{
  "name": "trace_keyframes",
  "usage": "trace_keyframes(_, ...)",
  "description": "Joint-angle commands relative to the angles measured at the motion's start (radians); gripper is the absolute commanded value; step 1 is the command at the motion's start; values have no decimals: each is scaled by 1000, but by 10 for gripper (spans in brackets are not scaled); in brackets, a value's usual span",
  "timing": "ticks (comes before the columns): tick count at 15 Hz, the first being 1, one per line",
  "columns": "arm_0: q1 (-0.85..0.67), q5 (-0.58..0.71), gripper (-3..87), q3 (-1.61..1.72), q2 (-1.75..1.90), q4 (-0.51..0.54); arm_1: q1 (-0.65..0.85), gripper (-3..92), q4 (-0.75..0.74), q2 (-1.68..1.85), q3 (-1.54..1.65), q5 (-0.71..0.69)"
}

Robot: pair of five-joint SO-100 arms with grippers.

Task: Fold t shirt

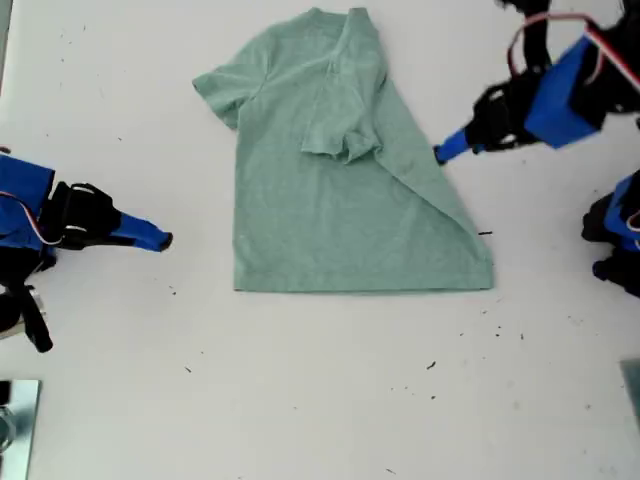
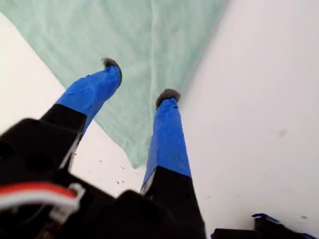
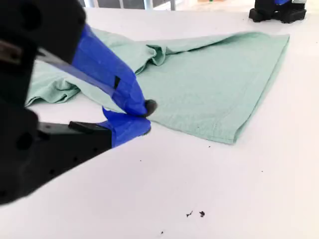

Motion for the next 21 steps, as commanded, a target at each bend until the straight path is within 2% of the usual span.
trace_keyframes(1,-11,5,54,2,5,-3,-71,149,-178,359,535,118)
trace_keyframes(2,-9,9,48,2,5,-3,-74,119,-179,459,664,143)
trace_keyframes(4,-29,26,-2,5,5,-8,-52,23,-72,746,853,143)
trace_keyframes(6,-32,-6,-2,-37,-14,-34,-58,23,21,976,899,133)
trace_keyframes(7,-38,-25,-3,-129,-121,-46,-60,24,14,954,899,141)
trace_keyframes(8,-57,-23,-3,-305,-353,-14,-64,24,6,937,896,143)
trace_keyframes(9,-109,32,-3,-511,-607,54,-66,24,6,940,896,141)
trace_keyframes(12,-462,440,-3,-1072,-1201,253,-67,24,8,957,899,127)
trace_keyframes(15,-752,716,11,-1437,-1542,344,-71,24,18,982,902,126)
trace_keyframes(16,-798,762,175,-1568,-1644,387,-72,24,18,983,902,126)
trace_keyframes(17,-813,795,297,-1674,-1729,414,-74,24,18,983,902,124)
trace_keyframes(19,-845,870,372,-1867,-1888,463,-75,24,18,986,902,124)
trace_keyframes(21,-868,913,373,-1942,-1982,463,-77,24,18,988,902,121)
